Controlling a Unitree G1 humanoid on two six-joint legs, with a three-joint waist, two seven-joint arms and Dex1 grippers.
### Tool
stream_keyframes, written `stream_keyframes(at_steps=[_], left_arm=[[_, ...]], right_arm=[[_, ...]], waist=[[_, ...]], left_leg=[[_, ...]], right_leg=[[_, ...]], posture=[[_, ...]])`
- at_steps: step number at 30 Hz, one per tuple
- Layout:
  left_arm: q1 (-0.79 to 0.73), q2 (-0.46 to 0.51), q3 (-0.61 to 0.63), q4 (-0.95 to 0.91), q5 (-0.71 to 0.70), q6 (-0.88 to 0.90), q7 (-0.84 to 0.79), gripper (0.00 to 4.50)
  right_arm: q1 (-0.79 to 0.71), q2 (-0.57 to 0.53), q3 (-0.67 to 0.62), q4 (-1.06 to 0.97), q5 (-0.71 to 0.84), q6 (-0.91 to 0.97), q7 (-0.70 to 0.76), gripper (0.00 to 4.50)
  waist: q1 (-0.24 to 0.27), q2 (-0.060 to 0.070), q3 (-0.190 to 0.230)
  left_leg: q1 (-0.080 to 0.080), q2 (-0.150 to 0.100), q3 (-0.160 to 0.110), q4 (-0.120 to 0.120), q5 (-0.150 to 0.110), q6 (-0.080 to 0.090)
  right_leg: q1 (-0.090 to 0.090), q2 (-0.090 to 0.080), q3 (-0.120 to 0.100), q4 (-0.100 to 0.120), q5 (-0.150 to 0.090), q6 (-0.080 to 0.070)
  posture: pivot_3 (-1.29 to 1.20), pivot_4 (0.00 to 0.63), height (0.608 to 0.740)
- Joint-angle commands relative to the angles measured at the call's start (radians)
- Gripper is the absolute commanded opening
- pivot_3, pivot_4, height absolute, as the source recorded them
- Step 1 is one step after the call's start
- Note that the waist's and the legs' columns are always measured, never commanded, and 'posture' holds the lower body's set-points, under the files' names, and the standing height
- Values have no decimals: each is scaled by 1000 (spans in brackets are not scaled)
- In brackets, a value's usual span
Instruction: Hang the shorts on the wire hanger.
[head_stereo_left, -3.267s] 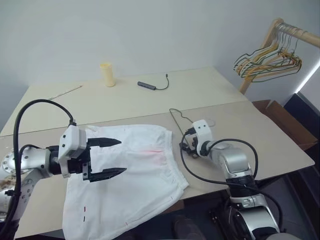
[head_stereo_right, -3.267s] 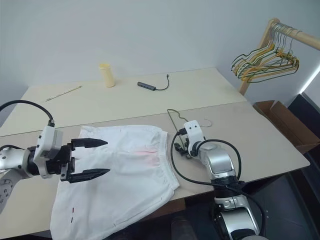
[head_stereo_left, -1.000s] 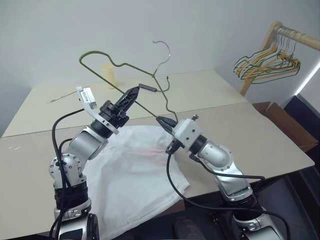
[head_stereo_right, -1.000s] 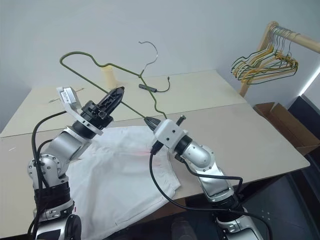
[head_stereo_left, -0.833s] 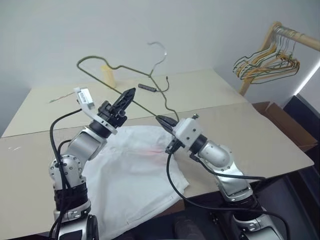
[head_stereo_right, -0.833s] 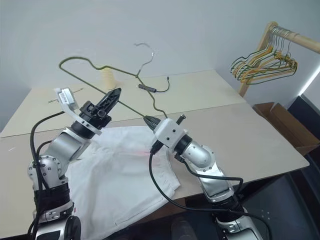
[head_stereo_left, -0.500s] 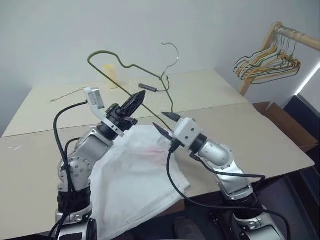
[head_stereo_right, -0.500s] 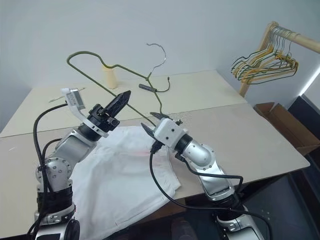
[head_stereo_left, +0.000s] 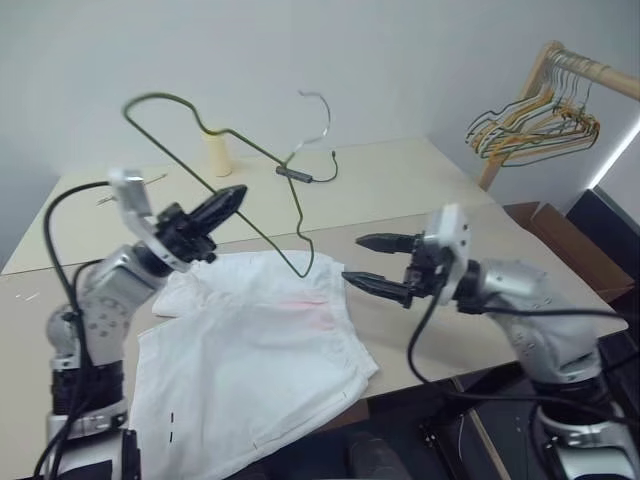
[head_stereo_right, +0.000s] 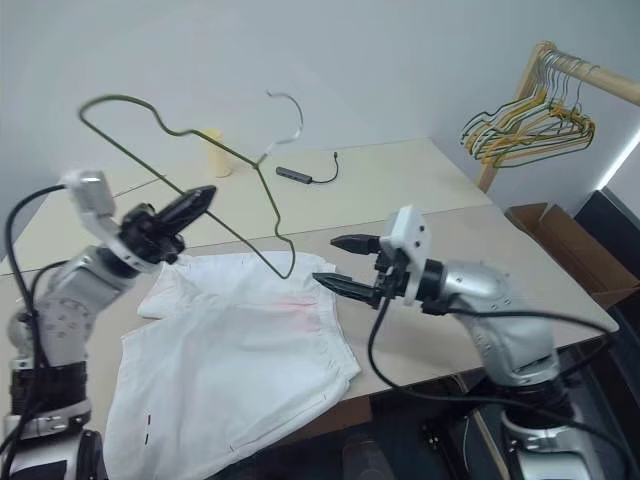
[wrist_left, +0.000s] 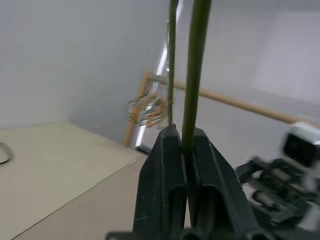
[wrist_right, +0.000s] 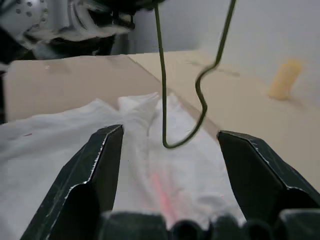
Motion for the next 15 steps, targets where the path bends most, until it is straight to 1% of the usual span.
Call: stream_keyframes(at_steps=[1, 4, 6, 8, 11, 15], left_arm=[[-82, 31, 42, 60, -89, 65, -89, 0], [-104, 41, 44, 82, -130, 114, -191, 0], [-107, 39, 33, 76, -127, 126, -222, 0], [-110, 30, 26, 72, -115, 128, -229, 0], [-113, 9, 13, 66, -105, 125, -236, 0], [-114, -8, -7, 64, -60, 98, -249, 0]], right_arm=[[-98, -45, 34, 90, 91, 184, 114, 3544], [-182, 3, 55, 200, 123, 262, 148, 3544], [-226, 42, 66, 239, 130, 292, 152, 3544], [-256, 80, 64, 250, 135, 317, 139, 3544], [-292, 146, 46, 258, 159, 363, 104, 3544], [-304, 188, 51, 232, 163, 399, 64, 3544]], waist=[[1, 0, 0], [-3, 0, 0], [-4, 0, 0], [-1, 0, 0], [0, 1, 0], [8, 1, 0]], left_leg=[[0, 0, 0, 0, 0, 0], [0, 2, 0, -1, 0, 0], [-1, 2, 0, -1, 0, 0], [-4, 2, 0, -1, 0, 0], [-9, 2, -1, 0, 0, 0], [-12, 0, -2, 0, 0, 0]], right_leg=[[0, 0, 0, 0, 0, 0], [1, 2, 0, -3, -2, 3], [-1, 2, 1, -4, 0, 2], [-3, 2, 1, -4, 2, -1], [-6, 2, 0, -4, 3, -1], [-9, -1, -1, -4, 4, 0]], posture=[[-216, 0, 740], [-218, 0, 740], [-216, 0, 740], [-218, 0, 740], [-216, 0, 740], [-217, 0, 740]])
